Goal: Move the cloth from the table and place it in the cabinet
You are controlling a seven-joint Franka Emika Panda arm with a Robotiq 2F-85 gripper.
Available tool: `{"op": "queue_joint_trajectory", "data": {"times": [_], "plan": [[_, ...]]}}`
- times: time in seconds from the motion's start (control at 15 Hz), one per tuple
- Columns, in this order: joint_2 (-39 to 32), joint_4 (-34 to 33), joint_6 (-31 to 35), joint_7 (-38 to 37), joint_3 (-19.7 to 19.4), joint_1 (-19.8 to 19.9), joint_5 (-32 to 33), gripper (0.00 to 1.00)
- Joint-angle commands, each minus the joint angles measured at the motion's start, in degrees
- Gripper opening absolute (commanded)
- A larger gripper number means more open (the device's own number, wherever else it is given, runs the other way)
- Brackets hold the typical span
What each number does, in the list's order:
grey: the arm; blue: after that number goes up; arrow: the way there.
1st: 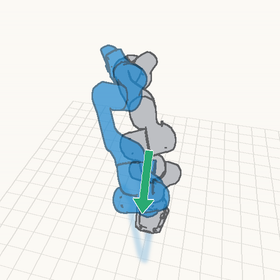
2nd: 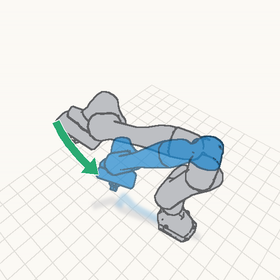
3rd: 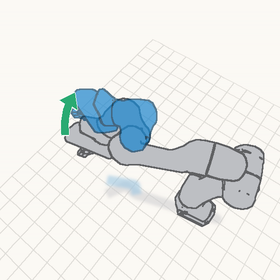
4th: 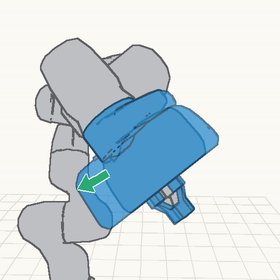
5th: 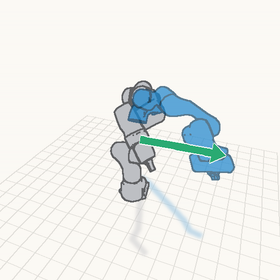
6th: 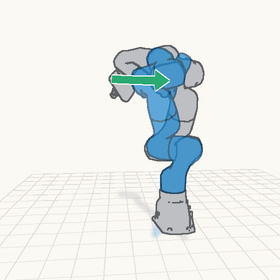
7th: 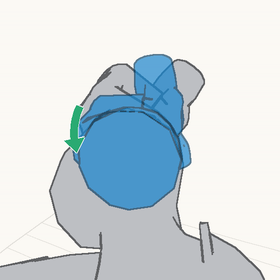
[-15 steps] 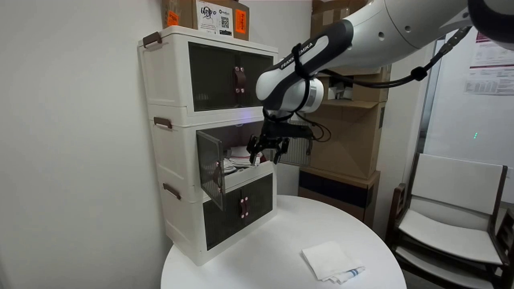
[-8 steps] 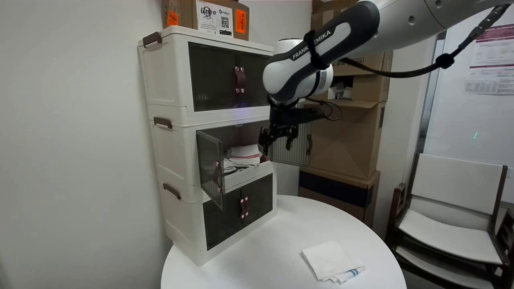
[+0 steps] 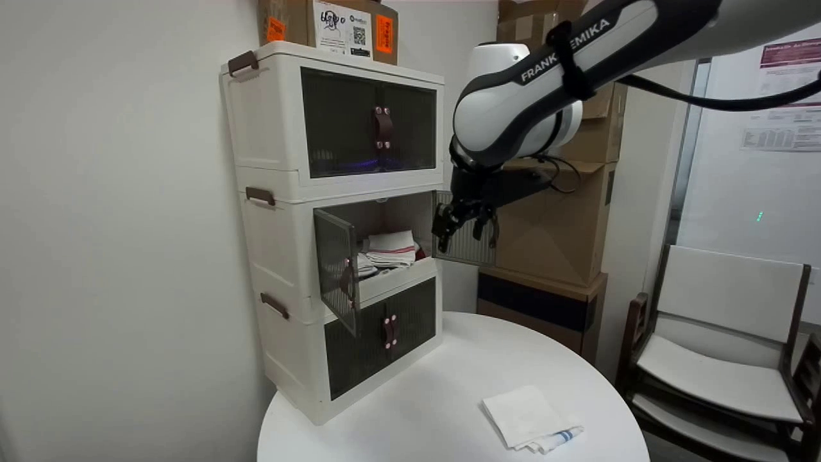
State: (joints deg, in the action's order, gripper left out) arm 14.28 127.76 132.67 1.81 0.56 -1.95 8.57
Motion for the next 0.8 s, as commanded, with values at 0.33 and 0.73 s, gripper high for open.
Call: {"op": "queue_joint_trajectory", "data": {"times": [0.33, 0.73], "plan": [[13.27, 12.86, 4.85, 1.30, -0.22, 0.72, -0.59, 1.00], [16.75, 15.77, 5.19, 1.45, -0.49, 0.76, -0.67, 1.00]]}}
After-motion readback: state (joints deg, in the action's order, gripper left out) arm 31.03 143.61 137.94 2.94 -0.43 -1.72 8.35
